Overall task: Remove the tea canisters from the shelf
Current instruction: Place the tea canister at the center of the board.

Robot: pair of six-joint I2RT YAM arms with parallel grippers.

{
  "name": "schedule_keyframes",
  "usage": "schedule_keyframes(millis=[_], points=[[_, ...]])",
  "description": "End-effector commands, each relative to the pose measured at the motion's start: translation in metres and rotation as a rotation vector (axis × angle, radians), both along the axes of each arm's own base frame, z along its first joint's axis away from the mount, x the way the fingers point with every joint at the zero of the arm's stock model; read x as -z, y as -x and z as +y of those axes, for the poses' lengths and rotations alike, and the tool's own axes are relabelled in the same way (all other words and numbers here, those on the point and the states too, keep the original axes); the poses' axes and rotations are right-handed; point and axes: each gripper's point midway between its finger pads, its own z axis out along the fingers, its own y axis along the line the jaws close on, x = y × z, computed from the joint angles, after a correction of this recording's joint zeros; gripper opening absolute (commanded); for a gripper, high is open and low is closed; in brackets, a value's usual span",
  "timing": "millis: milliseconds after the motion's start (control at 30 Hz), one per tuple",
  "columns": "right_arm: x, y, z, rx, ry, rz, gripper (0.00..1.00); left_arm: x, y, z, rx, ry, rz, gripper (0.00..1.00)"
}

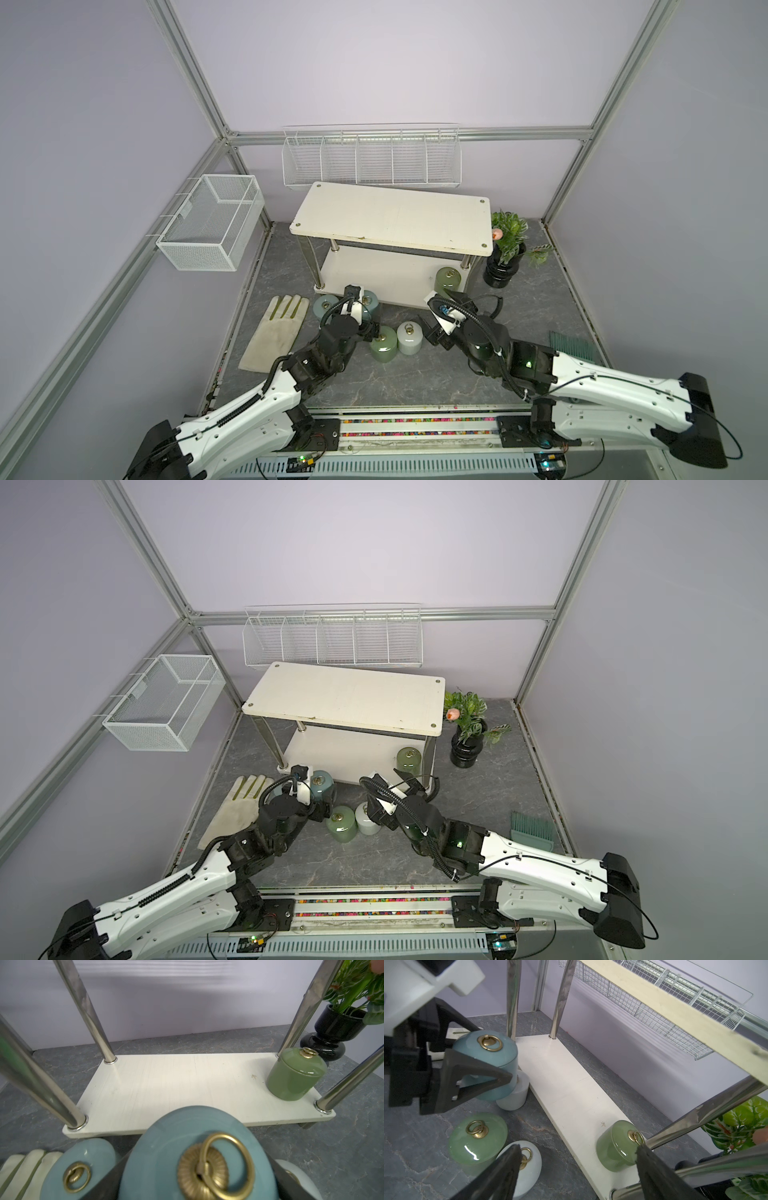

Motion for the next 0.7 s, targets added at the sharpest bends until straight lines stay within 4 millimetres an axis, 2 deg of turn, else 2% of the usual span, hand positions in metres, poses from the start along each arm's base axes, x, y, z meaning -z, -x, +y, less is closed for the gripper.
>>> schedule_keyframes(millis=[0,200,467,667], points=[[0.005,0.0,0.002,-0.005,-0.019,0.012,0.89,-0.016,0.004,0.023,-0.107,0.112,-0.042,0.82],[0.005,0.0,0.003,-0.006,-0.02,0.014,0.89,0.001,0.013,0.047,-0.177,0.086,-0.003,0.82],[0.004,0.0,0.006,-0.011,-0.01,0.013,0.89,0.04,0.012,0.043,-0.199,0.108,0.08,0.83],[0.001,-0.001,0.006,-0.011,-0.006,0.007,0.89,0.064,0.015,0.047,-0.225,0.118,0.115,0.84]])
